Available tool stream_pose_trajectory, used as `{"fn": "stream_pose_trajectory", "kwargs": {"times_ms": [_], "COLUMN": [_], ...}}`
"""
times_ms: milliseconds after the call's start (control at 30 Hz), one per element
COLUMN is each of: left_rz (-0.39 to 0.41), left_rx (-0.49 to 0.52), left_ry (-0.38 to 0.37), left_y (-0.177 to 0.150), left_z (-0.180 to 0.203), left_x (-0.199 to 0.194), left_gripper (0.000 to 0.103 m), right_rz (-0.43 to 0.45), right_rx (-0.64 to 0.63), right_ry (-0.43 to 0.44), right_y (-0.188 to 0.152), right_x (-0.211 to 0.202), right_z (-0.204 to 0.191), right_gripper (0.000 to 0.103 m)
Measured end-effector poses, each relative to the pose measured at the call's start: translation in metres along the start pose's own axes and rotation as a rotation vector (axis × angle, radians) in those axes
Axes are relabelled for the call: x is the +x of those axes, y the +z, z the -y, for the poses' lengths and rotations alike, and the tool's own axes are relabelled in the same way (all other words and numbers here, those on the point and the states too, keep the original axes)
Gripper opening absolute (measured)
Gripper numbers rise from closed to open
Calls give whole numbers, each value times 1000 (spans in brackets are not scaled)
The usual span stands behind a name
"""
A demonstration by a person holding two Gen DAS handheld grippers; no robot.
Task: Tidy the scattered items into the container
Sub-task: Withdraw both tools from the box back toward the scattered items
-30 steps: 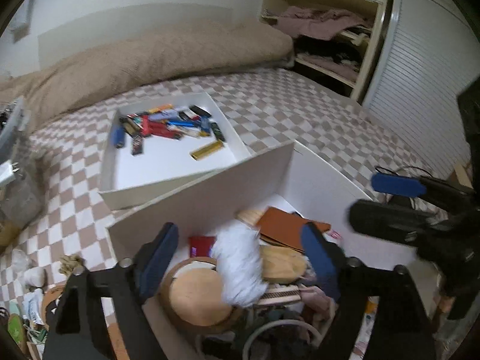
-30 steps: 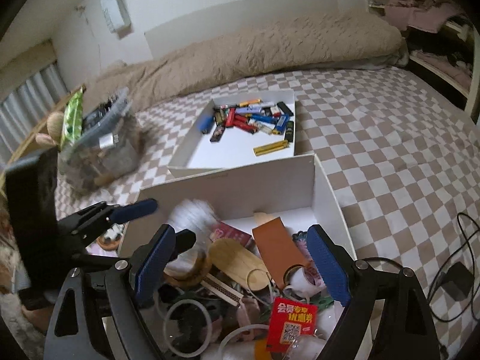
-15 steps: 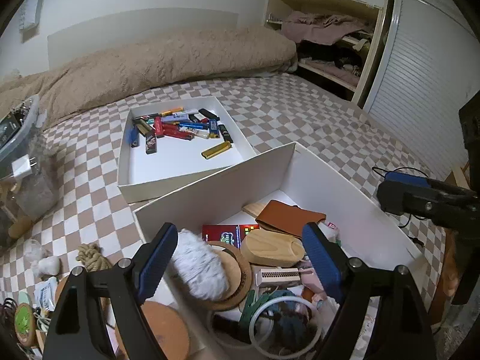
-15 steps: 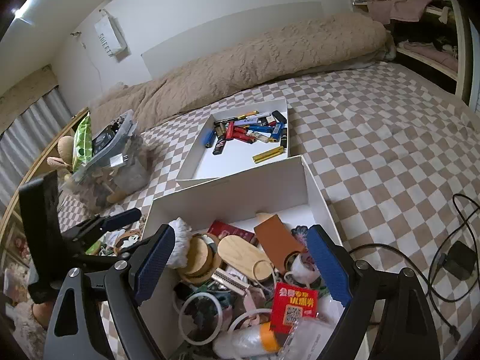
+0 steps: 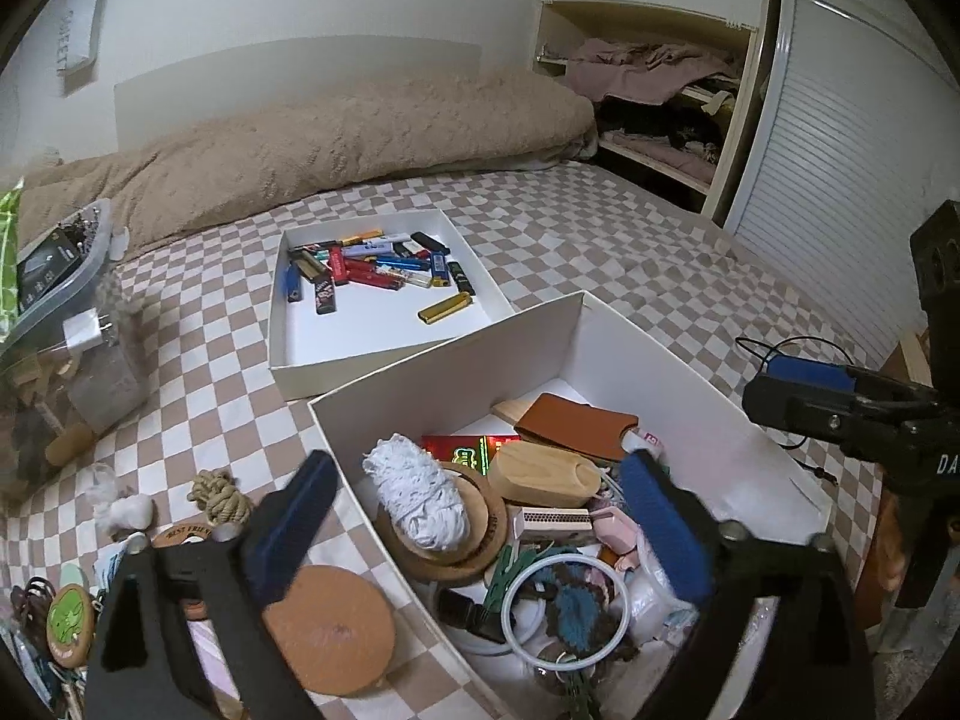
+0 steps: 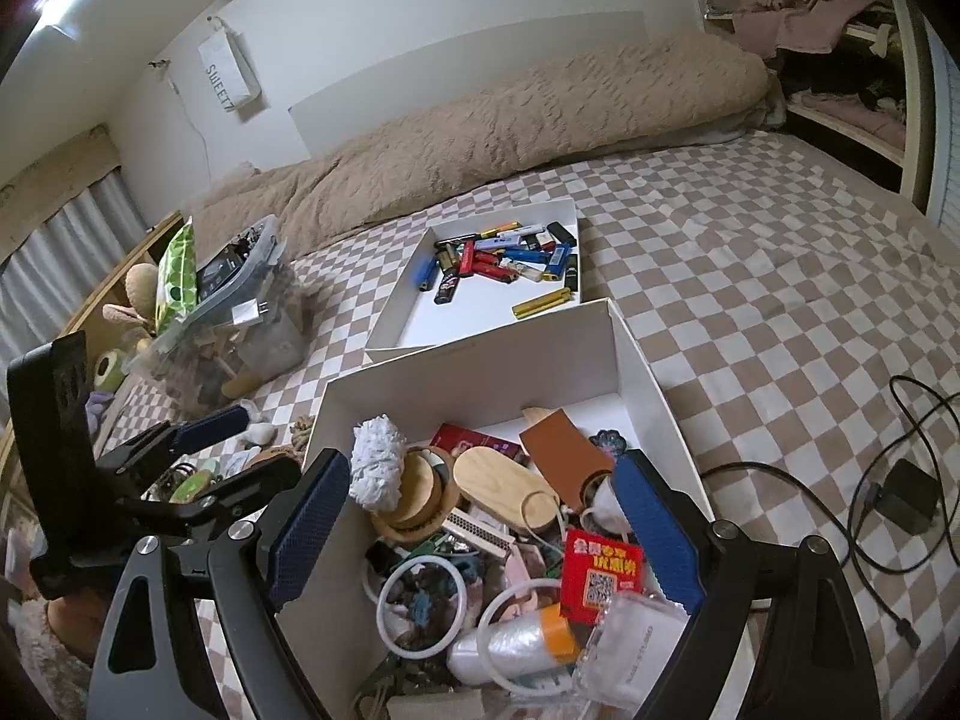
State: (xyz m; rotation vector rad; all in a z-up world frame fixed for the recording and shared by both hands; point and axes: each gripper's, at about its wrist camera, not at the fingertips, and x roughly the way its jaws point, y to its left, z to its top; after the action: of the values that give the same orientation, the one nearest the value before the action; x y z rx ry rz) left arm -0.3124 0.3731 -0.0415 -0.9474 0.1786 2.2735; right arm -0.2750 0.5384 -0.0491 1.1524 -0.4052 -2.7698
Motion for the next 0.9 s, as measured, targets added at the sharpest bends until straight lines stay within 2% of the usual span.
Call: {"fn": "stream_pose_trajectory", "kwargs": {"times_ms": [367, 400, 433, 567, 900], "left_rz": [21, 22, 23, 32, 52], "left_rx": [21, 19, 15, 17, 24], "left_ry": [-7, -10, -15, -16, -3], "left_y": [-8, -8, -9, -13, -20], "left_z": [4, 3, 3, 4, 5], "left_x": [-25, -27, -29, -37, -54], "left_gripper": [103, 103, 103, 103, 103], "right_rz": [14, 19, 26, 102, 119], "right_rx": [-41, -50, -61, -123, -160], "right_ry": [-73, -88, -105, -202, -205], "right_y": [-18, -20, -21, -28, -36], "right_x": [-16, -18, -19, -31, -40], "right_z": [-13, -15, -17, -29, -46], "right_gripper": [90, 93, 103, 103, 103]}}
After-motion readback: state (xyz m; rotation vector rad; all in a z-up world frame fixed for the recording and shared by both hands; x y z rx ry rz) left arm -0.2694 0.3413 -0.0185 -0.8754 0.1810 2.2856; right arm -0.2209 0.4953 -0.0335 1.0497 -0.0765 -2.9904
